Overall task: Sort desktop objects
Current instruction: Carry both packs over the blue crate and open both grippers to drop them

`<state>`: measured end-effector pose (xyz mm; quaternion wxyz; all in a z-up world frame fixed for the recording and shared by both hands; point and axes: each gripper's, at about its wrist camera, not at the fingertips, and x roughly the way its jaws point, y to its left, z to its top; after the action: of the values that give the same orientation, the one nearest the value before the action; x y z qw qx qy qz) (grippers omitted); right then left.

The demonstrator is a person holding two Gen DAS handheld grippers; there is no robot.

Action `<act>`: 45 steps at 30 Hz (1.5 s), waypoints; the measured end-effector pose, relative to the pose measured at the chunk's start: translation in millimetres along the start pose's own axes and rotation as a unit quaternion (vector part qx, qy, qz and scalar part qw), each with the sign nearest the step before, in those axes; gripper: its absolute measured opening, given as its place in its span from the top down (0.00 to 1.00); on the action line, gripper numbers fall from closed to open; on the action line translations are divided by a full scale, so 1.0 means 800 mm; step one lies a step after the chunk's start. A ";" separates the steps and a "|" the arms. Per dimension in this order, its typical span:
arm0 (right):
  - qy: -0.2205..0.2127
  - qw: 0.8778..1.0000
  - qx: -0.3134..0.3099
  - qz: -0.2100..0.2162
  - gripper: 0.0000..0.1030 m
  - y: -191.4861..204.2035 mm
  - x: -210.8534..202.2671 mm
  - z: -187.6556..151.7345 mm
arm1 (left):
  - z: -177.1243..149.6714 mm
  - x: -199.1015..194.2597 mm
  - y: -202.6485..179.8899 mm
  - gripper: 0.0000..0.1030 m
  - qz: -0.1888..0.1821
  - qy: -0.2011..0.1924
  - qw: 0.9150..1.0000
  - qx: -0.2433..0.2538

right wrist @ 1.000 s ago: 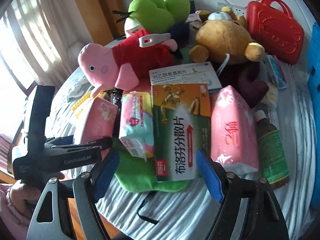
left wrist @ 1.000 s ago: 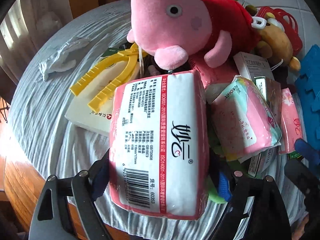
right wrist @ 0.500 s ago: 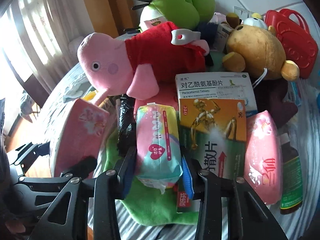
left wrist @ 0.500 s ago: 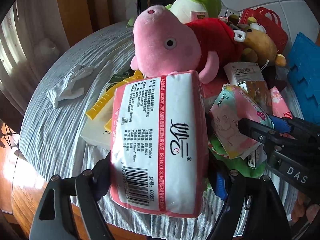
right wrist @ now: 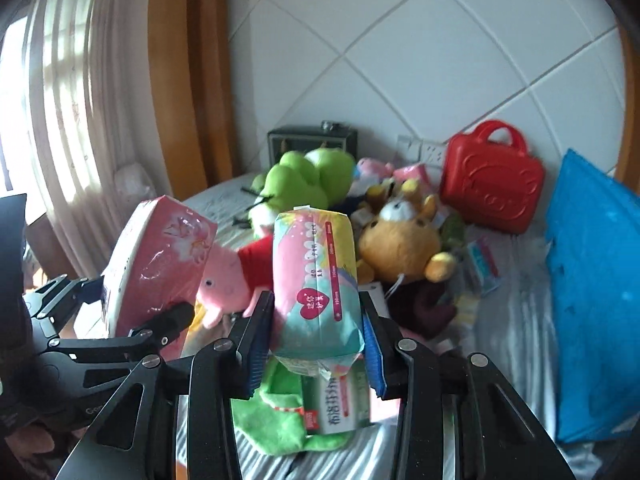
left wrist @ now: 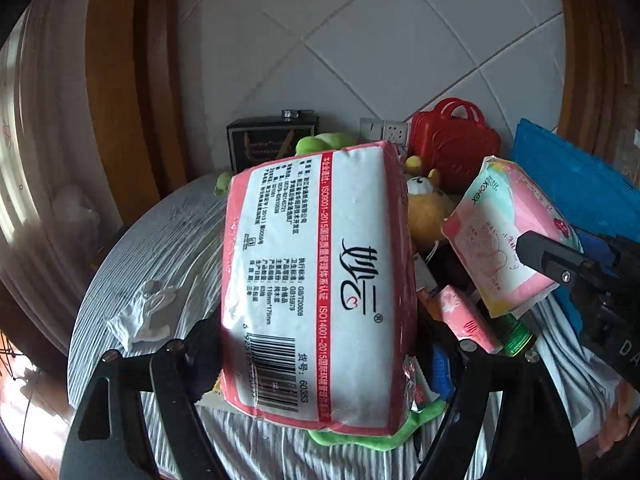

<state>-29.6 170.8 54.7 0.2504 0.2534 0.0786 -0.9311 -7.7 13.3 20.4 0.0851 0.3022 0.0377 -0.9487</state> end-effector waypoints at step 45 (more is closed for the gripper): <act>0.020 0.957 0.098 -0.271 0.61 -0.642 -0.231 -0.068 | 0.116 -0.010 -0.730 0.19 -0.141 0.030 0.981 0.127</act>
<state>-127.7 707.1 112.4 -0.0393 0.2647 0.0581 -0.9618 -161.9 576.9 112.3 -0.0899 0.3306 -0.0386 -0.9387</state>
